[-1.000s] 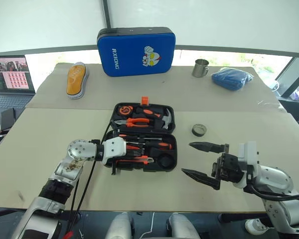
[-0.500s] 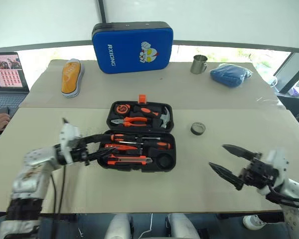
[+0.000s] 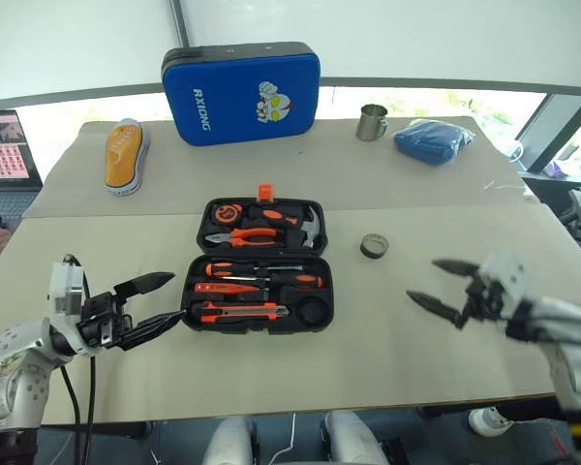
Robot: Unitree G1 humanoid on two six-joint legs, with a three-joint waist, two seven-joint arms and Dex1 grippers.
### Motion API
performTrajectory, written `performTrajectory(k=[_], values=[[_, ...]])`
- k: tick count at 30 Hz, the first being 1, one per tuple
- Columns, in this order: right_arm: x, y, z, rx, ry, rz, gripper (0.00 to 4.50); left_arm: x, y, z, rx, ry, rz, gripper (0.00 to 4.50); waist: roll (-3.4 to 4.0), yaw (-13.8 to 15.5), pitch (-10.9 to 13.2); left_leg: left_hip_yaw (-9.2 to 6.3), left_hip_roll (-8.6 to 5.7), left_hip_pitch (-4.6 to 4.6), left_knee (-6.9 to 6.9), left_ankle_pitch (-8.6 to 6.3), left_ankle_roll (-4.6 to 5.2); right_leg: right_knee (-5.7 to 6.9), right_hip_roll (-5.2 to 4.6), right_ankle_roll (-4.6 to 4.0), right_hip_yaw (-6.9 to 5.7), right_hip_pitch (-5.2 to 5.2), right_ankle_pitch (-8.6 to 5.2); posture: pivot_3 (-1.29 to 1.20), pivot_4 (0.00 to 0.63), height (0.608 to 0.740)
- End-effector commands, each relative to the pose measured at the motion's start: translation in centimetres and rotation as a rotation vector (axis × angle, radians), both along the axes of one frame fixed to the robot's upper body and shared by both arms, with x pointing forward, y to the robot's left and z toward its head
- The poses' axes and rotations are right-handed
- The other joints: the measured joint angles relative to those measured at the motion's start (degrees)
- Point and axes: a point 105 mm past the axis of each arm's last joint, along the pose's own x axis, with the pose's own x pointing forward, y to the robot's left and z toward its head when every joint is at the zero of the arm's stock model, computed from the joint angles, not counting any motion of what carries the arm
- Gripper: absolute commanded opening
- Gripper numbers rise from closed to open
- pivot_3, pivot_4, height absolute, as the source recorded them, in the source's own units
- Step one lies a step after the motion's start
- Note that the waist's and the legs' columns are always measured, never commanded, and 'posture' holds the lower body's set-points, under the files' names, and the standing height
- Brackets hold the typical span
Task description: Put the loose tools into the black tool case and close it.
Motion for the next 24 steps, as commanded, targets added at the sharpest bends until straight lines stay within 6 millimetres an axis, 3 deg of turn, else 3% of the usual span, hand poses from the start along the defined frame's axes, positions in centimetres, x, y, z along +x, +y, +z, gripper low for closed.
performTrajectory(k=[1, 4, 7, 10, 13, 14, 16, 21, 24], values=[[2.9, 1.4, -0.4, -0.112, 0.066, 0.034, 4.50, 0.4, 0.2, 0.7, 0.008, -0.049, 0.009, 4.41, -0.01, 0.3, 0.0, 0.00, 0.00, -0.02, -0.07, 0.00, 0.00, 0.00, 0.00, -0.03, -0.03, -0.03, -0.01, 0.00, 0.150, 0.740], [4.9, 2.5, -0.9, -0.201, 0.121, 0.061, 4.50, 0.5, 0.0, 0.5, 0.032, -0.058, 0.001, 4.41, 0.00, 0.5, 0.0, 0.08, -0.02, -0.19, -0.12, 0.00, 0.00, -0.03, -0.03, -0.04, -0.03, -0.24, -0.01, 0.00, 0.150, 0.740], [5.7, 2.6, -1.7, -0.272, 0.183, 0.073, 4.50, 0.7, -0.1, 0.3, 0.047, -0.069, 0.001, 4.41, 0.00, 1.0, 0.0, 0.18, -0.05, -0.53, -0.11, 0.00, 0.00, 0.00, -0.12, -0.03, -0.03, -0.63, 0.00, 0.00, 0.150, 0.740], [6.3, 2.8, -2.0, -0.308, 0.212, 0.079, 3.81, 0.4, -0.1, 0.2, 0.060, -0.084, -0.003, 4.50, 0.00, 1.1, 0.0, 0.23, -0.10, -0.95, -0.06, 0.03, -0.05, 0.04, -0.21, 0.02, -0.07, -1.06, 0.03, 0.00, 0.150, 0.740], [6.6, 3.0, -2.2, -0.320, 0.216, 0.096, 2.82, 0.2, -0.1, 0.1, 0.071, -0.097, -0.008, 4.50, 0.00, 0.9, 0.0, 0.27, -0.09, -1.00, -0.06, 0.03, -0.05, 0.01, -0.22, 0.03, -0.08, -1.07, 0.03, 0.00, 0.150, 0.740], [6.7, 3.2, -2.1, -0.320, 0.212, 0.101, 2.27, 0.1, -0.1, 0.0, 0.083, -0.102, -0.012, 4.50, 0.00, 0.9, 0.0, 0.27, -0.09, -0.98, -0.06, 0.03, -0.05, 0.00, -0.22, 0.03, -0.08, -1.06, 0.03, 0.00, 0.150, 0.740], [6.7, 3.3, -2.1, -0.322, 0.208, 0.117, 1.71, -0.1, -0.2, -0.1, 0.099, -0.111, -0.025, 4.50, 0.00, 0.8, 0.0, 0.28, -0.08, -0.96, -0.06, 0.03, -0.05, 0.02, -0.21, 0.03, -0.08, -1.05, 0.03, 0.00, 0.150, 0.740], [6.1, 4.4, -0.3, -0.287, 0.156, 0.227, 0.02, -0.7, -0.5, -0.4, 0.176, -0.161, -0.095, 4.50, 0.01, 0.8, 0.0, 0.28, -0.08, -0.94, -0.06, 0.04, -0.06, 0.03, -0.21, 0.02, -0.08, -1.03, 0.03, 0.00, 0.150, 0.740], [4.2, 7.2, 1.5, -0.227, 0.087, 0.415, 0.02, -1.2, -0.6, -0.9, 0.226, -0.175, -0.144, 4.50, 0.03, 0.8, 0.0, 0.29, -0.08, -0.95, -0.06, 0.04, -0.06, 0.05, -0.20, 0.02, -0.08, -1.05, 0.04, 0.00, 0.150, 0.740]])
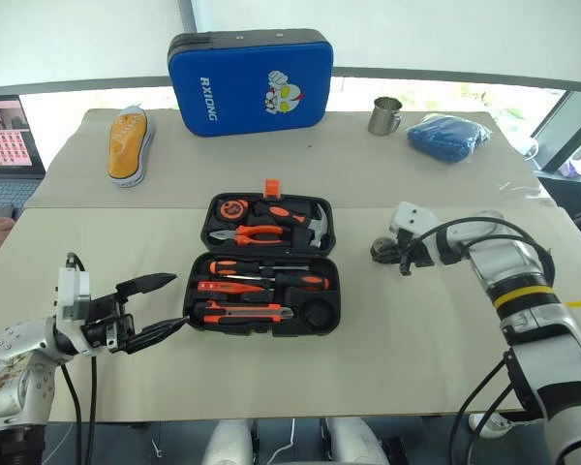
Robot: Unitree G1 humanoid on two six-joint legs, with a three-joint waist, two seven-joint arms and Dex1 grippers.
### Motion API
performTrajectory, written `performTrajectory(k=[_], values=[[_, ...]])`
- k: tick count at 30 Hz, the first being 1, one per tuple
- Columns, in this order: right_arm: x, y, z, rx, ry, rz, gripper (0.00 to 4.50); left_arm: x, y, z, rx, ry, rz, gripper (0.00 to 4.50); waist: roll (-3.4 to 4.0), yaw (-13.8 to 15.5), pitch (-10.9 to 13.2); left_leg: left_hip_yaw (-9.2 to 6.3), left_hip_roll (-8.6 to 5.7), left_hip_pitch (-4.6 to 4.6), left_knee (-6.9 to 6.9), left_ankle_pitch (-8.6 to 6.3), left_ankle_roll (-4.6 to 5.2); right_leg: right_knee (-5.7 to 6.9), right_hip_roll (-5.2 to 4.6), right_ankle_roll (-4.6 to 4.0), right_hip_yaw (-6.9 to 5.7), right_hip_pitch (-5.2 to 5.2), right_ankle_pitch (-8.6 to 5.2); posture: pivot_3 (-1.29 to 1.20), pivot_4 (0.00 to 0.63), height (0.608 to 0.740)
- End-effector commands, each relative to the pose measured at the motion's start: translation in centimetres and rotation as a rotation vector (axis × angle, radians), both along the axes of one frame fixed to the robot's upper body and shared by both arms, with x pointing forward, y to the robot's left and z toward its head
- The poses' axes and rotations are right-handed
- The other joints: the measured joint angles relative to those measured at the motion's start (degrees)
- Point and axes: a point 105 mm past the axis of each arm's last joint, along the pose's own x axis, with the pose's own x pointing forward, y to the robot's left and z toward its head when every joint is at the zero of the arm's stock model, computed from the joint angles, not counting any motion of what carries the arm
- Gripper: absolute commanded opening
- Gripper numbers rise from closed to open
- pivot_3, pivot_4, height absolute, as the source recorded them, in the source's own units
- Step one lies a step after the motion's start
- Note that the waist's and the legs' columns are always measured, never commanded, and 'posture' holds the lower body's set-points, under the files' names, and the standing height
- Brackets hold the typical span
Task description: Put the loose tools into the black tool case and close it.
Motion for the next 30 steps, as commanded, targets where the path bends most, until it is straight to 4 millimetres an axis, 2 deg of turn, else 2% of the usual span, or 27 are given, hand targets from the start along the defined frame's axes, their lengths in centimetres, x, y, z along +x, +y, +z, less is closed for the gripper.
performTrajectory(k=[1, 5, 7, 9, 14, 17, 25, 27, 28, 30], values=[[-2.4, 3.7, 4.1, 0.103, -0.106, 0.266, 0.02, -0.9, -0.1, -0.3, 0.088, -0.036, -0.072, 4.50, 0.01, 0.0, 0.0, 0.00, 0.01, 0.00, 0.00, 0.00, 0.00, 0.00, 0.01, 0.00, 0.00, 0.00, 0.00, 0.00, 0.150, 0.740], [-8.9, 10.0, 5.2, 0.280, 0.041, 0.516, 0.02, -2.0, 0.0, -1.4, 0.135, -0.023, -0.125, 4.50, 0.01, -0.2, 0.0, -0.11, 0.12, 0.03, -0.03, -0.01, 0.01, 0.04, 0.09, -0.02, -0.01, -0.02, 0.01, 0.00, 0.150, 0.740], [-10.7, 11.4, 4.7, 0.292, 0.089, 0.554, 0.02, -2.2, 0.1, -1.7, 0.138, -0.018, -0.131, 4.50, 0.02, -0.1, 0.0, -0.29, 0.14, 0.05, -0.03, -0.01, 0.02, 0.07, 0.09, -0.03, -0.01, -0.02, 0.01, 0.00, 0.150, 0.740], [-11.5, 12.2, 3.9, 0.301, 0.130, 0.546, 0.02, -2.3, 0.1, -1.8, 0.136, -0.014, -0.131, 4.50, 0.01, 0.1, 0.0, -0.39, 0.12, 0.03, 0.01, -0.01, 0.02, 0.07, 0.04, -0.03, -0.04, 0.00, 0.01, 0.00, 0.150, 0.740], [-11.9, 12.2, 1.2, 0.208, 0.187, 0.504, 0.02, -2.3, 0.1, -2.0, 0.134, -0.013, -0.131, 4.50, -0.03, 0.9, 0.0, -0.28, 0.00, 0.03, 0.26, -0.01, 0.01, 0.03, -0.06, 0.04, -0.12, 0.15, 0.05, 0.00, 0.150, 0.740], [-11.3, 10.9, -0.4, 0.092, 0.170, 0.460, 0.02, -2.3, 0.4, -1.9, 0.127, -0.016, -0.119, 4.50, -0.03, 0.7, 0.0, -0.14, 0.01, 0.01, 0.28, 0.00, 0.01, 0.05, -0.01, 0.04, -0.13, 0.11, 0.05, 0.00, 0.150, 0.740], [-10.3, 9.9, -1.4, -0.014, 0.141, 0.405, 0.02, -2.0, 0.7, -1.7, 0.101, -0.024, -0.087, 4.50, -0.04, 0.4, 0.0, -0.10, 0.03, 0.00, 0.27, 0.00, 0.01, 0.06, 0.04, 0.03, -0.13, 0.10, 0.05, 0.00, 0.150, 0.740], [-10.4, 10.0, -1.3, -0.027, 0.142, 0.414, 0.81, -1.8, 0.9, -1.5, 0.083, -0.028, -0.067, 4.50, -0.06, 0.5, 0.0, -0.11, 0.02, 0.00, 0.28, 0.00, 0.01, 0.04, 0.02, 0.03, -0.14, 0.13, 0.05, 0.00, 0.150, 0.740], [-10.5, 10.0, -1.3, -0.028, 0.146, 0.416, 1.01, -1.7, 0.9, -1.5, 0.078, -0.029, -0.062, 4.50, -0.06, 0.5, 0.0, -0.11, 0.02, 0.01, 0.28, 0.00, 0.01, 0.04, 0.02, 0.03, -0.14, 0.13, 0.05, 0.00, 0.150, 0.740], [-11.1, 10.3, -0.7, -0.013, 0.153, 0.466, 1.73, -1.1, 1.2, -1.2, 0.059, -0.008, -0.024, 4.50, -0.06, 0.5, 0.0, -0.11, 0.02, 0.03, 0.28, 0.00, 0.01, 0.05, 0.02, 0.03, -0.14, 0.14, 0.05, 0.00, 0.150, 0.740]])
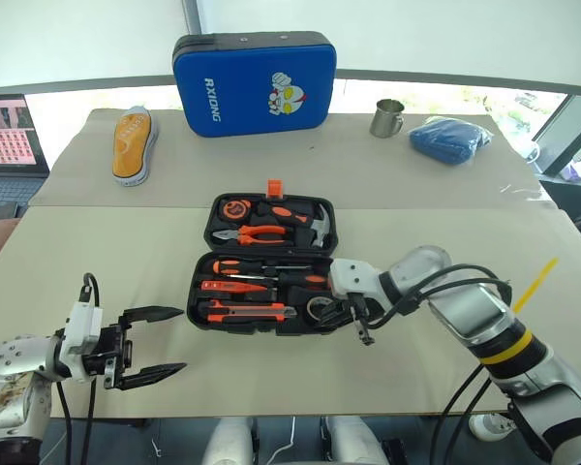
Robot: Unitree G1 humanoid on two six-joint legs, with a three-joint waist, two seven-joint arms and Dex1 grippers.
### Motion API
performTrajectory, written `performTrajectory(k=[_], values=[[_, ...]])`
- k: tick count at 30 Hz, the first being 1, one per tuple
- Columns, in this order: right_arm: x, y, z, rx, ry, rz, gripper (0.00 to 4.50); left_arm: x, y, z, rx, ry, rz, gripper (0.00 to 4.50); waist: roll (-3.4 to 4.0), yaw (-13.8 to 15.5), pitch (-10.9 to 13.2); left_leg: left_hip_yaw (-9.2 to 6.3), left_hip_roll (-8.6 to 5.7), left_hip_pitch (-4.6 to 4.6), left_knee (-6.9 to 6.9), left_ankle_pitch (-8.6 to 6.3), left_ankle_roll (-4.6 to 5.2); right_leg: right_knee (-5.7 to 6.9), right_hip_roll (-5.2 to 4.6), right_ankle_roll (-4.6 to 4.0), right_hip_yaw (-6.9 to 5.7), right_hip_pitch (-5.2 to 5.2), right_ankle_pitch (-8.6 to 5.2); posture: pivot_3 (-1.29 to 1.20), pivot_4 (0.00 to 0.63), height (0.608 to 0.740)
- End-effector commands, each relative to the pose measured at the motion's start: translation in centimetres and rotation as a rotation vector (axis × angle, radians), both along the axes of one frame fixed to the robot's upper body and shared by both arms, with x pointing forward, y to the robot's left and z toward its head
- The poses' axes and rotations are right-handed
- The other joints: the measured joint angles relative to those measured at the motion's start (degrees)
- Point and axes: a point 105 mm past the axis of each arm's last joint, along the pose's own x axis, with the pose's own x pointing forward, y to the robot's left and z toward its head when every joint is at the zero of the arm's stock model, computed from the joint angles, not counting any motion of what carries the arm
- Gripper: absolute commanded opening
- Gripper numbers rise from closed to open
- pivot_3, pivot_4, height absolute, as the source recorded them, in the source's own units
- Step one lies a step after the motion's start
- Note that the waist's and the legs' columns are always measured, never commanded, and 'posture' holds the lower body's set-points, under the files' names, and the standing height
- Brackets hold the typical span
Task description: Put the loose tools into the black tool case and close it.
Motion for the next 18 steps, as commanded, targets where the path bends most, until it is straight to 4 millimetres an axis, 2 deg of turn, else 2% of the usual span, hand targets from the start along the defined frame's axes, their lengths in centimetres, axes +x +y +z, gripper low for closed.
performTrajectory(k=[1, 4, 6, 8, 10, 13, 16, 18], values=[[-1.4, 0.1, 0.9, 0.004, 0.029, 0.086, 2.09, 1.1, 0.7, 1.4, -0.039, -0.018, 0.079, 4.50, 0.00, 0.1, 0.0, -0.01, 0.00, -0.01, 0.00, 0.00, 0.00, 0.00, 0.00, 0.00, 0.00, 0.00, 0.00, 0.00, 0.150, 0.740], [-3.2, 0.3, 3.0, 0.085, 0.087, 0.204, 3.09, 2.1, 1.4, 1.6, -0.030, 0.016, 0.170, 4.50, -0.01, 0.1, 0.0, -0.05, 0.00, -0.07, 0.00, -0.01, 0.02, -0.02, 0.00, 0.00, -0.02, -0.06, 0.00, 0.00, 0.150, 0.740], [-3.6, -0.1, 4.1, 0.117, 0.102, 0.231, 3.68, 2.9, 1.9, 1.4, -0.019, 0.057, 0.240, 4.50, -0.01, 0.0, 0.0, -0.26, 0.03, -0.09, -0.01, -0.03, 0.05, -0.03, 0.01, 0.00, -0.03, -0.08, 0.00, 0.00, 0.150, 0.740], [-2.8, -0.8, 5.4, 0.172, 0.103, 0.185, 3.68, 4.4, 2.5, 1.0, 0.009, 0.127, 0.348, 4.50, -0.02, -0.1, 0.0, -0.39, 0.03, -0.09, 0.00, -0.03, 0.05, -0.02, 0.01, 0.00, -0.03, -0.06, 0.00, 0.00, 0.150, 0.740], [-1.1, -2.0, 6.4, 0.243, 0.081, 0.091, 3.68, 6.5, 3.0, 1.4, -0.015, 0.149, 0.467, 4.50, -0.07, 0.1, 0.0, -0.40, 0.01, -0.07, 0.00, -0.03, 0.04, -0.01, 0.00, 0.01, -0.03, -0.03, 0.00, 0.00, 0.150, 0.740], [1.9, -4.1, 6.5, 0.298, -0.009, -0.061, 3.68, 9.6, 3.0, 1.8, -0.018, 0.139, 0.592, 4.50, -0.18, 0.5, 0.0, -0.38, -0.02, 0.08, 0.04, -0.01, 0.02, 0.02, -0.01, 0.02, -0.04, 0.13, 0.02, 0.00, 0.150, 0.740], [5.2, -5.7, 5.4, 0.303, -0.141, -0.219, 2.95, 12.6, 2.5, 1.9, -0.031, 0.135, 0.697, 3.77, -0.21, 0.6, 0.0, -0.21, -0.09, 0.05, 0.05, 0.02, -0.02, 0.04, -0.02, 0.03, -0.04, 0.10, 0.04, 0.00, 0.150, 0.740], [6.7, -6.6, 3.7, 0.255, -0.217, -0.287, 2.26, 14.1, 1.4, 1.3, 0.019, 0.135, 0.705, 3.01, -0.22, 0.6, 0.0, -0.08, -0.09, -0.02, 0.05, 0.03, -0.03, 0.06, -0.02, 0.03, -0.03, 0.03, 0.05, 0.00, 0.150, 0.740]])
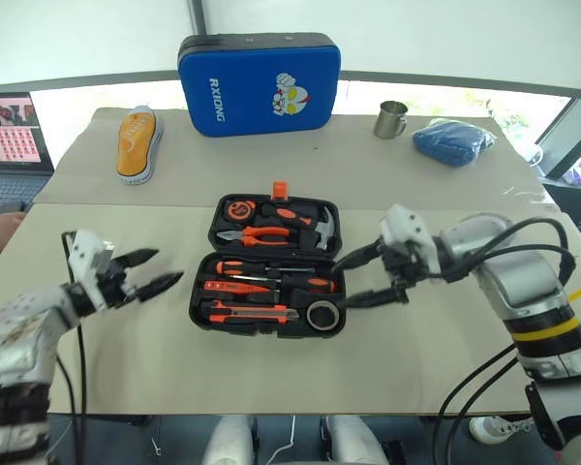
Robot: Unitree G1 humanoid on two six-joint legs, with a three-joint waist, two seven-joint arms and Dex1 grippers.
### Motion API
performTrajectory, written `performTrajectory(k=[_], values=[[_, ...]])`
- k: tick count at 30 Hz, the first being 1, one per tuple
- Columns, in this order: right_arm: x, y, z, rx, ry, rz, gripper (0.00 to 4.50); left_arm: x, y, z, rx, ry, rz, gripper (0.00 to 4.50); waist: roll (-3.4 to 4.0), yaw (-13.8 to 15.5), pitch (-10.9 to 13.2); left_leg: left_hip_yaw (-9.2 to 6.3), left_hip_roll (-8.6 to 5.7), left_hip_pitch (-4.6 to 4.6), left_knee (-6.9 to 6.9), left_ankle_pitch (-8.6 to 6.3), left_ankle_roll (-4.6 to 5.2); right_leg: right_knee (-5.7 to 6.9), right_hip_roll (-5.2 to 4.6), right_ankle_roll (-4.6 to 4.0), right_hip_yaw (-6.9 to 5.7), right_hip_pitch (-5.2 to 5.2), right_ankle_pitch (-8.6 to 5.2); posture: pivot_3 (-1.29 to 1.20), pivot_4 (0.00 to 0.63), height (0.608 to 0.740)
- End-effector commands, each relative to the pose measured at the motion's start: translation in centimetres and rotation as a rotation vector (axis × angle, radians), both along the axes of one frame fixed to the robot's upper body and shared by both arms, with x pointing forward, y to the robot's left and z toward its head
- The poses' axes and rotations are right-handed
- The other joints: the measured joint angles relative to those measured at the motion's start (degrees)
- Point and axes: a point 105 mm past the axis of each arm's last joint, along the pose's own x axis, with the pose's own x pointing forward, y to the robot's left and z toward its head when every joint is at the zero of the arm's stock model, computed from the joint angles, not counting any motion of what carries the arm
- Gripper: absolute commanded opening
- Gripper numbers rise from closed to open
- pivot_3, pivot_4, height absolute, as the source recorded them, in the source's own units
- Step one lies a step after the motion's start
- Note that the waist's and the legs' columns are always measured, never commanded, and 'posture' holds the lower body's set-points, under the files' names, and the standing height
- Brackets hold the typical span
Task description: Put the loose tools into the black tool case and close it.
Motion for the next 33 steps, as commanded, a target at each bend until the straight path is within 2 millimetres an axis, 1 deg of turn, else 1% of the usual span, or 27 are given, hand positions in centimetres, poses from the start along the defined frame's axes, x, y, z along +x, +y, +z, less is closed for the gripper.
performTrajectory(k=[1, 4, 5, 6, 7, 8, 9, 12, 14, 17, 19, 22, 23, 28, 30, 33], values=[[2.5, -1.5, -1.6, -0.054, -0.138, -0.133, 1.91, 2.0, -1.0, -0.9, 0.086, 0.035, 0.038, 2.64, 0.00, -0.1, 0.0, 0.01, 0.00, -0.08, 0.00, 0.01, -0.01, 0.00, 0.01, 0.00, 0.00, -0.08, 0.00, 0.00, 0.150, 0.740], [3.6, -1.5, -2.9, -0.070, -0.172, -0.183, 0.96, 2.9, -2.1, -1.5, 0.136, 0.064, 0.029, 1.67, 0.00, -0.8, 0.0, 0.02, 0.00, -0.15, -0.01, 0.14, -0.24, -0.01, 0.02, 0.00, 0.01, -0.15, 0.01, 0.00, 0.150, 0.740], [3.9, -1.3, -3.1, -0.069, -0.193, -0.197, 0.57, 3.1, -2.4, -1.7, 0.153, 0.066, 0.017, 1.25, 0.00, -1.0, 0.0, 0.02, 0.00, -0.18, -0.02, 0.14, -0.24, 0.01, 0.02, 0.00, 0.03, -0.19, 0.01, 0.00, 0.150, 0.740], [4.2, -1.0, -3.2, -0.062, -0.206, -0.209, 0.25, 3.2, -2.6, -1.9, 0.164, 0.080, 0.006, 0.93, 0.00, -1.1, 0.0, 0.02, 0.01, -0.18, -0.01, 0.14, -0.24, 0.01, 0.03, 0.00, 0.03, -0.19, 0.00, 0.00, 0.150, 0.740], [4.3, -0.6, -3.3, -0.050, -0.210, -0.209, 0.02, 3.2, -3.0, -2.0, 0.173, 0.084, -0.016, 0.58, 0.00, -1.2, 0.0, 0.02, 0.01, -0.18, -0.03, 0.15, -0.25, 0.00, 0.03, 0.00, 0.03, -0.20, 0.00, 0.00, 0.150, 0.740], [4.4, -0.3, -3.4, -0.041, -0.213, -0.207, 0.00, 3.2, -3.6, -1.9, 0.170, 0.077, -0.043, 0.22, 0.01, -1.1, 0.0, 0.01, 0.02, -0.17, -0.03, 0.15, -0.25, -0.01, 0.05, 0.00, 0.03, -0.19, 0.00, 0.00, 0.150, 0.740], [4.4, 0.0, -3.5, -0.035, -0.215, -0.204, 0.00, 3.2, -4.1, -1.8, 0.157, 0.078, -0.069, 0.03, 0.02, -1.0, 0.0, 0.01, 0.01, -0.17, -0.04, 0.15, -0.26, 0.00, 0.03, 0.00, 0.03, -0.19, 0.00, 0.00, 0.150, 0.740], [4.2, 0.9, -3.5, -0.004, -0.215, -0.180, 0.00, 3.1, -6.0, -1.8, 0.135, 0.080, -0.139, 0.03, 0.02, -0.7, 0.0, 0.02, 0.00, -0.19, -0.03, 0.16, -0.27, 0.00, 0.00, 0.02, 0.03, -0.14, 0.02, 0.00, 0.150, 0.740], [3.6, 1.3, -3.5, 0.004, -0.202, -0.153, 0.00, 2.9, -7.4, -1.8, 0.132, 0.083, -0.201, 0.03, 0.02, -0.4, 0.0, 0.01, -0.04, -0.22, -0.01, 0.16, -0.27, 0.00, -0.05, 0.07, 0.02, -0.12, 0.04, 0.00, 0.150, 0.740], [2.4, 1.1, -3.9, -0.006, -0.166, -0.119, 0.00, 1.6, -9.0, -2.6, 0.182, 0.105, -0.320, 0.03, 0.02, 0.0, 0.0, 0.01, -0.06, -0.25, -0.01, 0.15, -0.26, 0.00, -0.06, 0.13, 0.02, -0.08, 0.08, 0.00, 0.150, 0.740], [1.9, 0.8, -4.1, -0.016, -0.154, -0.114, 0.00, 0.9, -9.5, -2.9, 0.196, 0.110, -0.364, 0.03, 0.02, 0.1, 0.0, 0.00, -0.06, -0.26, -0.02, 0.15, -0.25, 0.00, -0.05, 0.14, 0.02, -0.08, 0.08, 0.00, 0.150, 0.740], [0.4, -0.9, -4.2, -0.029, -0.126, -0.158, 0.00, -0.9, -10.5, -3.4, 0.168, 0.123, -0.415, 0.03, 0.03, 0.5, 0.0, -0.02, -0.05, -0.29, -0.03, 0.13, -0.22, 0.00, -0.06, 0.14, 0.01, -0.09, 0.08, 0.00, 0.150, 0.740], [0.1, -1.2, -4.2, -0.031, -0.120, -0.166, 0.00, -1.3, -10.8, -3.5, 0.163, 0.124, -0.428, 0.03, 0.03, 0.6, 0.0, -0.02, -0.06, -0.29, -0.03, 0.11, -0.20, -0.01, -0.06, 0.14, 0.01, -0.08, 0.08, 0.00, 0.150, 0.740], [-1.3, -3.2, -4.6, -0.044, -0.090, -0.227, 0.00, -2.8, -11.6, -4.1, 0.128, 0.125, -0.435, 0.03, 0.04, 0.8, 0.0, -0.03, -0.06, -0.31, -0.02, 0.08, -0.15, -0.07, -0.08, 0.15, 0.01, -0.05, 0.08, 0.00, 0.150, 0.740], [-1.7, -3.8, -4.8, -0.048, -0.082, -0.249, 0.00, -3.1, -11.8, -4.3, 0.127, 0.127, -0.427, 0.03, 0.03, 0.9, 0.0, -0.04, -0.07, -0.25, -0.02, 0.08, -0.15, -0.10, -0.08, 0.15, 0.01, -0.01, 0.08, 0.00, 0.150, 0.740], [-1.6, -5.0, -4.9, -0.048, -0.069, -0.315, 0.00, -2.6, -10.8, -4.1, 0.137, 0.108, -0.354, 0.03, 0.03, 0.8, 0.0, -0.04, -0.09, -0.21, 0.03, 0.08, -0.15, -0.18, -0.08, 0.16, 0.02, 0.01, 0.08, 0.00, 0.150, 0.740]])
